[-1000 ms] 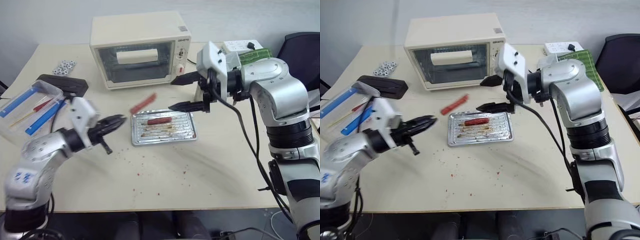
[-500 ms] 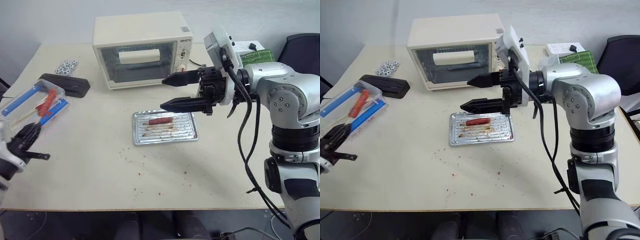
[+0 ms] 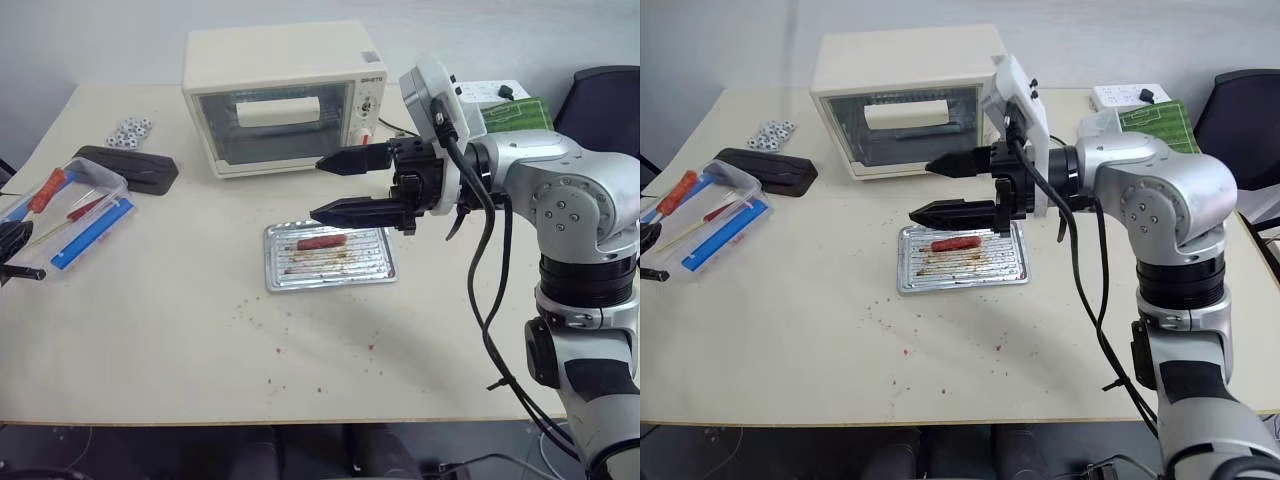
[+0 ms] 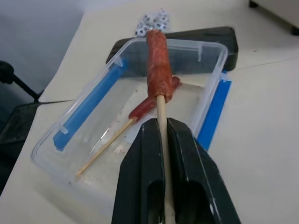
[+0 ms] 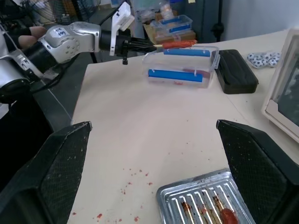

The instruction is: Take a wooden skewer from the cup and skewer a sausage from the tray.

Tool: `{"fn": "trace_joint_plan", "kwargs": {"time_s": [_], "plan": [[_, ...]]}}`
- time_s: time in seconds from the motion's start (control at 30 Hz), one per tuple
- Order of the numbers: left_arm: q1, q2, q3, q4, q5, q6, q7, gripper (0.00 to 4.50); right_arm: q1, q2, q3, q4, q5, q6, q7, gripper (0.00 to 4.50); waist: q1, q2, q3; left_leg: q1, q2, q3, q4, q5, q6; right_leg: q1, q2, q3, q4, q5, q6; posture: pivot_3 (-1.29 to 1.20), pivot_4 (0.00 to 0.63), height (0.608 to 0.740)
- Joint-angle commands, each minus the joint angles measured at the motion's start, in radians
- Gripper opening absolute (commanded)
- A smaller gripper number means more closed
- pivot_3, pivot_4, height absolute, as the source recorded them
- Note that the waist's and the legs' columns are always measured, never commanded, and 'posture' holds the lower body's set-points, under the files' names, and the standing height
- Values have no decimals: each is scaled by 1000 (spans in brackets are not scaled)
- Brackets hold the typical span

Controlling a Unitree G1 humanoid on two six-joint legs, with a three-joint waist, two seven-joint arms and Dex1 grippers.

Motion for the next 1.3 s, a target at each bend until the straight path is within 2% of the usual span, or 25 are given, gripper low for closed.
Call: {"fn": "trace_joint_plan", "kwargs": {"time_s": [0.03,0.17,0.43,0.57,0.67,0.8,1.0,1.17,1.3], "plan": [[-122,45,-61,187,45,-84,-22,0,4,-17,-31,-34,13,-16,-24,4471,-3,0,0,0,0,2,0,0,0,-1,0,0,1,0,0,0,150,740],[-251,60,-146,365,103,-158,-34,0,21,-26,-44,-49,22,-11,-53,4471,-2,-1,-1,-1,0,5,1,0,0,-6,-2,-3,4,0,-1,0,150,740],[-292,83,-181,446,109,-216,-73,2215,42,-48,-59,-51,31,-18,-87,4500,-4,-1,-1,-1,0,12,2,1,-2,-11,-8,-5,8,1,-1,0,150,740],[-247,118,-159,416,95,-221,-94,3368,47,-49,-60,-36,26,-31,-95,4500,-2,-1,-1,-1,0,12,2,1,-2,-11,-10,-5,8,1,-2,0,150,740],[-161,159,-91,320,42,-173,-148,4117,48,-59,-55,-19,18,-48,-83,4500,-3,-1,-1,-1,-1,13,2,1,-2,-11,-11,-5,8,1,-2,0,150,740],[143,195,184,-23,-56,6,-279,4117,43,-101,-36,26,-9,-93,-31,4500,-15,-3,-1,-1,0,15,0,0,0,-11,-12,-5,8,1,-2,0,150,740],[508,99,592,-430,-99,262,-383,4117,31,-145,-17,106,-49,-157,36,4500,-14,-3,-1,0,0,16,-1,-3,5,-11,-14,-5,3,1,-2,0,150,740],[689,54,804,-499,-91,338,-424,4117,29,-170,-8,146,-67,-182,94,4500,-16,-3,-1,1,0,16,-1,-3,6,-11,-13,-5,4,1,-3,0,150,740],[755,28,850,-517,-101,347,-425,4117,32,-175,-6,158,-78,-185,119,4500,-15,-3,-1,3,0,16,-1,-3,6,-9,-13,-5,4,2,-5,0,150,740]]}}
